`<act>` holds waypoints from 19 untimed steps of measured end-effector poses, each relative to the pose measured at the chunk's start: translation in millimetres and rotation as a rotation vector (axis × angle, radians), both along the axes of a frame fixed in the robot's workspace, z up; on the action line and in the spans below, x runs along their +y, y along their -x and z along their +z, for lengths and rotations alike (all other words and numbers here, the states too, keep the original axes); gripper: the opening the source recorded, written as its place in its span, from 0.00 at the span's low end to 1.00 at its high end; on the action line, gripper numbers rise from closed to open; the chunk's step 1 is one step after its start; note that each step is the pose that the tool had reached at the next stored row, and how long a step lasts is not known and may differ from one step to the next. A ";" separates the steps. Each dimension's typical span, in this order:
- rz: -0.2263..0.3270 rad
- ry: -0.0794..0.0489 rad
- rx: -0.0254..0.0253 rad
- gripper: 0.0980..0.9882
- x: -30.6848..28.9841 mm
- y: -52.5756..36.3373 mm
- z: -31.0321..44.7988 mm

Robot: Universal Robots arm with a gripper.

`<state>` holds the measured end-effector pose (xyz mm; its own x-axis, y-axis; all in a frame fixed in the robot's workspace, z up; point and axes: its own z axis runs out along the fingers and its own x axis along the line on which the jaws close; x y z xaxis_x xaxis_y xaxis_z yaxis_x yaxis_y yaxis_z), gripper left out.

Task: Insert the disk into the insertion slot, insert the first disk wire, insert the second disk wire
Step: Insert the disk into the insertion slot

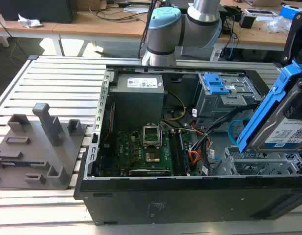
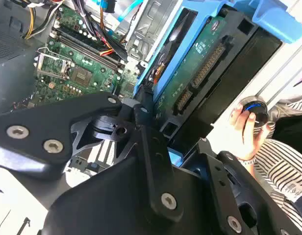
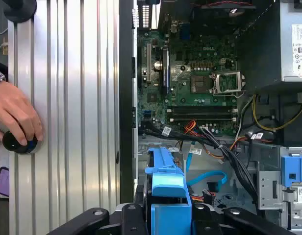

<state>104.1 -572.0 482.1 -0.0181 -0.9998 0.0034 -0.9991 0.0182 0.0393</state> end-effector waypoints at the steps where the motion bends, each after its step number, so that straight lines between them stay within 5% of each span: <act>1: 0.000 0.000 0.0000 0.30 0.0 0.0 -1.7; 19: 0.000 0.000 0.0000 0.30 0.0 -0.1 -20.0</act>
